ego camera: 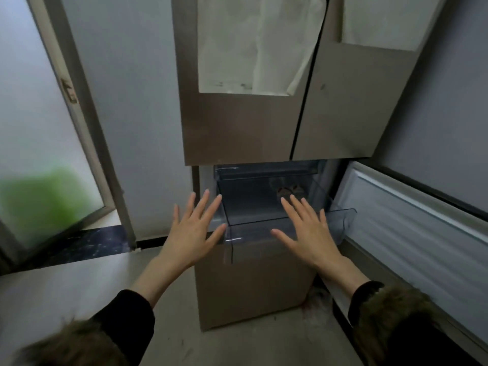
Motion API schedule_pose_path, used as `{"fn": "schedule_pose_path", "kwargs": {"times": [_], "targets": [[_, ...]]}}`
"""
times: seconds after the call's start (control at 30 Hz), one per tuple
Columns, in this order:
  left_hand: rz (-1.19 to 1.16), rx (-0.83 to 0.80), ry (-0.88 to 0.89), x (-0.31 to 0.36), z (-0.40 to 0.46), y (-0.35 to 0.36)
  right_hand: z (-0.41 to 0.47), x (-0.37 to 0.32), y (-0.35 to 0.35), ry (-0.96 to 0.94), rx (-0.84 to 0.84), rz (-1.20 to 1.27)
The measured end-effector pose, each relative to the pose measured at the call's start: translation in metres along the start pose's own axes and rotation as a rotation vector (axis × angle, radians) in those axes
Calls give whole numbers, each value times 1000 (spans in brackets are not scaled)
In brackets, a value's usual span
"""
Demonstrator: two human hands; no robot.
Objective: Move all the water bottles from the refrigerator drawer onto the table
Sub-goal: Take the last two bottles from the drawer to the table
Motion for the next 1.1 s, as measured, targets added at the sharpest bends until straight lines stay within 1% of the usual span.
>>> {"fn": "schedule_pose_path", "kwargs": {"times": [0.07, 0.17, 0.37, 0.47, 0.53, 0.6, 0.67, 0.8, 0.87, 0.93, 1.1], "targets": [[3, -65, 53, 22, 22, 17, 5, 28, 4, 47, -28, 3], [-14, -116, 108, 49, 53, 41, 18, 67, 12, 93, -38, 23], [-62, -206, 113, 99, 111, 85, 55, 141, 31, 86, -64, 67], [-134, -245, 49, 121, 143, 111, 78, 178, 43, 59, -73, 121], [-246, -282, -50, 135, 166, 128, 92, 201, 49, 49, -80, 178], [-299, -328, -118, 150, 183, 144, 106, 222, 55, 40, -117, 224], [-320, -359, -151, 164, 197, 161, 120, 241, 63, 29, -180, 250], [-326, -340, -159, 181, 224, 190, 150, 268, 85, 38, -278, 335], [-324, -361, -168, 190, 236, 203, 165, 276, 98, 62, -344, 377], [-317, -419, -219, 197, 250, 216, 183, 285, 114, 105, -412, 428], [-372, -547, -369, 201, 289, 254, 225, 301, 153, 289, -508, 466]]}}
Point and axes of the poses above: each hand's wrist, its own z-axis towards the middle knuckle, its own y-axis out of the palm, x = y × z, the point moved 2 cm from there along z, towards the middle knuckle, and after that the axes turned 9 degrees about -y, right-handed, at the moved point
